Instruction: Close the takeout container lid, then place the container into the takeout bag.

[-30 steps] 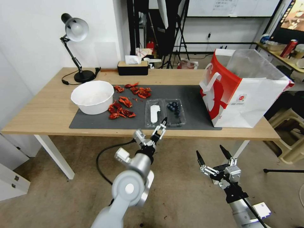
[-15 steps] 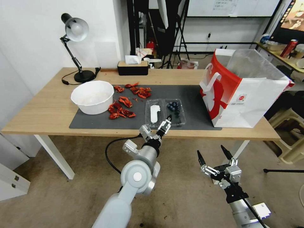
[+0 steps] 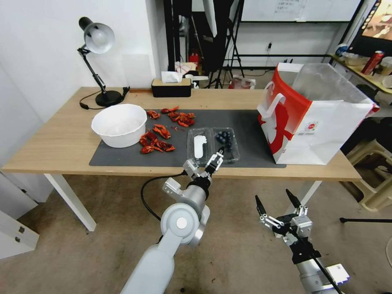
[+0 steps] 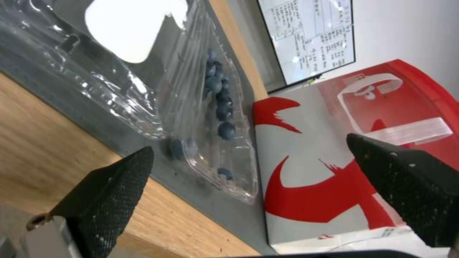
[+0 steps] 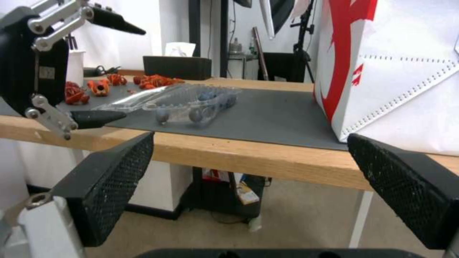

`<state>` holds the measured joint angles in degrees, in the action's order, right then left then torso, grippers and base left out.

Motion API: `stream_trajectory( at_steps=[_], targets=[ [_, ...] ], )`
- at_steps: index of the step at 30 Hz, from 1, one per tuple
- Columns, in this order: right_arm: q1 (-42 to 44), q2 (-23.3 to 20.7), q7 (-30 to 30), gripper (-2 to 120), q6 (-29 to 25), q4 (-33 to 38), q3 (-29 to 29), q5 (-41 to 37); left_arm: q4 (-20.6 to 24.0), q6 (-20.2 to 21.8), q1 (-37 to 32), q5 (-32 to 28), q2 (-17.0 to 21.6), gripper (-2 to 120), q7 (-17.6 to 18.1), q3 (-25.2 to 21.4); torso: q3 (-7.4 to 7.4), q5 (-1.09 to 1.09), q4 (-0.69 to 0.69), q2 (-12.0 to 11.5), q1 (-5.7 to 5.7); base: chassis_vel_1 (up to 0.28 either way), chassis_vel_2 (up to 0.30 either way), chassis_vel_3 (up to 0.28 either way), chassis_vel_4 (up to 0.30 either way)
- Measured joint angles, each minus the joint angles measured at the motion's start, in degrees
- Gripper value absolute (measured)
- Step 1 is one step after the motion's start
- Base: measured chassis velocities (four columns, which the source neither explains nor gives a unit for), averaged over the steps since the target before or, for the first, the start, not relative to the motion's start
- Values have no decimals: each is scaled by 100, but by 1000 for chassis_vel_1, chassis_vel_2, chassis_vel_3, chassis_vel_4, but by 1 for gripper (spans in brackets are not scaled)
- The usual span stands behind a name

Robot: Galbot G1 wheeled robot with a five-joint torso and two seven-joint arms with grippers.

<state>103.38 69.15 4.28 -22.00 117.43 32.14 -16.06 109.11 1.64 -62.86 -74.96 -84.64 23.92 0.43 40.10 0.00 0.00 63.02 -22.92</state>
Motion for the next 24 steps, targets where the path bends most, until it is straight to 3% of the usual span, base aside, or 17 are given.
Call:
stream_trajectory(
  at_steps=[24],
  targets=[
    [38, 68, -62, 100, -30, -12, -38, 114, -176, -16, 197, -264, -35, 100, 109, -91, 0, 0, 0, 0, 0, 0, 0, 0, 0]
  ],
)
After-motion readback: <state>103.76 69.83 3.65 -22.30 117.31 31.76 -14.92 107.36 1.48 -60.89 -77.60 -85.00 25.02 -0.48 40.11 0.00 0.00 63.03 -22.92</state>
